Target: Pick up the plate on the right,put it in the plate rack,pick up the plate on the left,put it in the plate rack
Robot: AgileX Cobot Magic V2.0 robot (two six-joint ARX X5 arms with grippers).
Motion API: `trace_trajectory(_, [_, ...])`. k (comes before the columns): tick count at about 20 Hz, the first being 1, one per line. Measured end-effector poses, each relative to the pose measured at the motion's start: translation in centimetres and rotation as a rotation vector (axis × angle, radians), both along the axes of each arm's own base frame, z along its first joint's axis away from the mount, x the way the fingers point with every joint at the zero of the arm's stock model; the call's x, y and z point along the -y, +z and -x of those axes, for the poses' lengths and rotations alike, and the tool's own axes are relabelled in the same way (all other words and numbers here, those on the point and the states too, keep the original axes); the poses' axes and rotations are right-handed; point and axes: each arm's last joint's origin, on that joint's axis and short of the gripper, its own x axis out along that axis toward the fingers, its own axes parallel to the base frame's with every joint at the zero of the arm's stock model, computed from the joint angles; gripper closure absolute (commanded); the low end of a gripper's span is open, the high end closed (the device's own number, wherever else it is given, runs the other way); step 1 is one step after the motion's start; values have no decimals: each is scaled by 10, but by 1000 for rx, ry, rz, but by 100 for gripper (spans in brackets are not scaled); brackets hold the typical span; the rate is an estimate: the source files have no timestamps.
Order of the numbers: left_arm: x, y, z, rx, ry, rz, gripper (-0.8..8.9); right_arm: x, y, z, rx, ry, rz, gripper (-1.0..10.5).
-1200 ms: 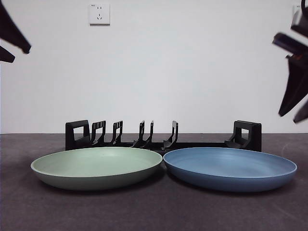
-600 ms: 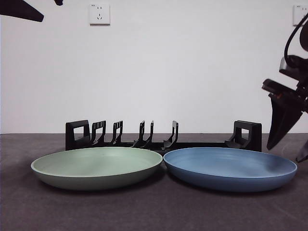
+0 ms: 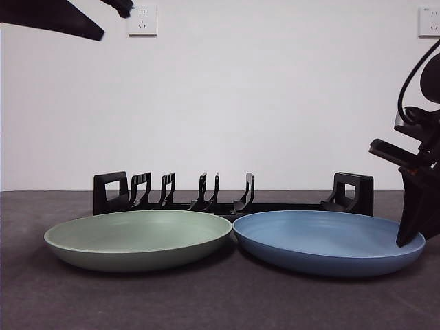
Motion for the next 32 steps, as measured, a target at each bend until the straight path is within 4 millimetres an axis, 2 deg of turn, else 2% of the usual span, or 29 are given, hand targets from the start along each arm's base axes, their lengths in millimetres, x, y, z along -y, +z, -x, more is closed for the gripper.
trace_trajectory(3, [12, -5, 1, 14, -65, -52, 490, 1, 7, 5, -13, -22, -6, 963])
trace_trajectory(8, [43, -18, 11, 81, -201, -206, 491, 2, 38, 21, 51, -39, -15, 963])
trace_trajectory(14, [84, -29, 39, 315, -434, -429, 495, 2, 77, 32, 51, -29, -49, 963])
trace_trajectory(16, [94, -35, 46, 398, -490, -525, 495, 0, 82, 33, 25, 13, -132, 963])
trace_trajectory(19, [106, -48, 44, 449, -540, -637, 495, -8, 86, 33, 30, 65, -182, 963])
trace_trajectory(26, [118, -57, 38, 488, -567, -660, 500, -28, 86, 37, 21, 150, -184, 963])
trace_trajectory(29, [121, -62, 37, 474, -582, -674, 506, -30, 86, 38, 19, 161, -188, 962])
trace_trajectory(30, [121, -63, 37, 469, -595, -668, 555, -30, 86, 38, 19, 160, -187, 963])
trace_trajectory(32, [122, -63, 38, 462, -631, -642, 731, -30, 87, 38, 20, 159, -187, 962])
